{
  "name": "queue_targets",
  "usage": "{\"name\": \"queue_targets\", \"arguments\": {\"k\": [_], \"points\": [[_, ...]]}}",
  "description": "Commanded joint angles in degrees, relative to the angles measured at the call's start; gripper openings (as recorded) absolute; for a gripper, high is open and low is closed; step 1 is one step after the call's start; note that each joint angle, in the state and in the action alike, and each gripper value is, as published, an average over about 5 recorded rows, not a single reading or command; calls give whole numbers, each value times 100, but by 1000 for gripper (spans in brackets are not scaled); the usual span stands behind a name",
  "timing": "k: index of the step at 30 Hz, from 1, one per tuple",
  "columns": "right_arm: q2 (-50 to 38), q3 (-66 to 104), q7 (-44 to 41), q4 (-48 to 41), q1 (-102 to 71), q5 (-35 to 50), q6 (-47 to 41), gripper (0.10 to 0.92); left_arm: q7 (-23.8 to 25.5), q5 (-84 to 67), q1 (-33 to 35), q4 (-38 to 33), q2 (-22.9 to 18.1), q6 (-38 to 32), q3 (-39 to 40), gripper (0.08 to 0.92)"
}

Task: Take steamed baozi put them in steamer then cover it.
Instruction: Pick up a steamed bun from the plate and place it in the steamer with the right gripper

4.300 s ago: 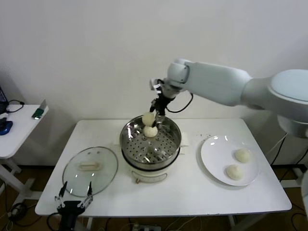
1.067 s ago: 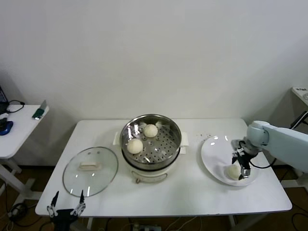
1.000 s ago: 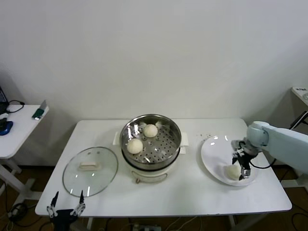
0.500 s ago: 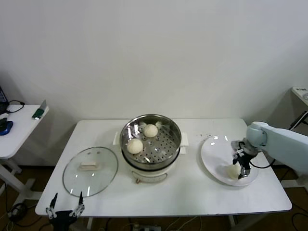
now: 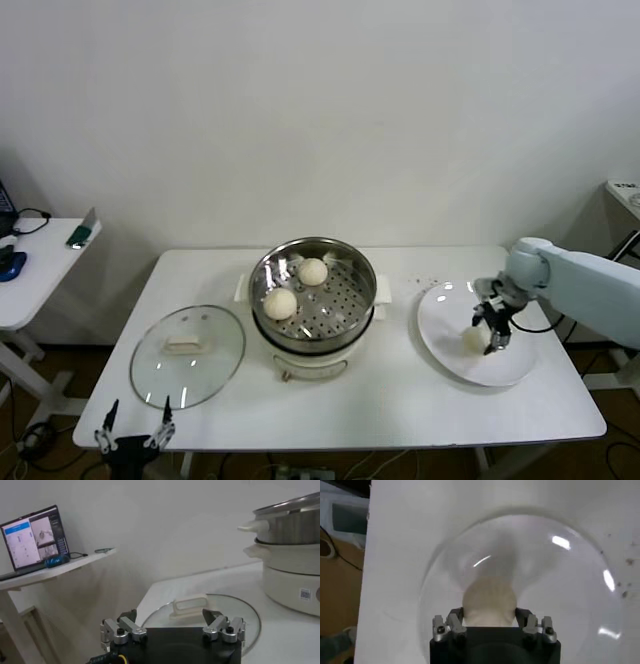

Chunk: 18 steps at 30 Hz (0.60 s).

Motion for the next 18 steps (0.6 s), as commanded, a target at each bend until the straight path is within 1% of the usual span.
{"name": "queue_targets", "arguments": {"k": [1,7,11,18], "points": [[716,-571,-241,97,1664,24,1378,687,-55,36,2,5,-3,35,38,823],[1497,-741,-298,236,2479,203,2203,687,-108,81,-60,18,-23,122,23,823],[2132,-510,-358,151,2674,-32,2763,687,-154,82,-104,19,-7,169,16,823],[2919,-115,-354,578,2420,-391,2960,687,-165,40,-81,9,-5,168,35,823]]}}
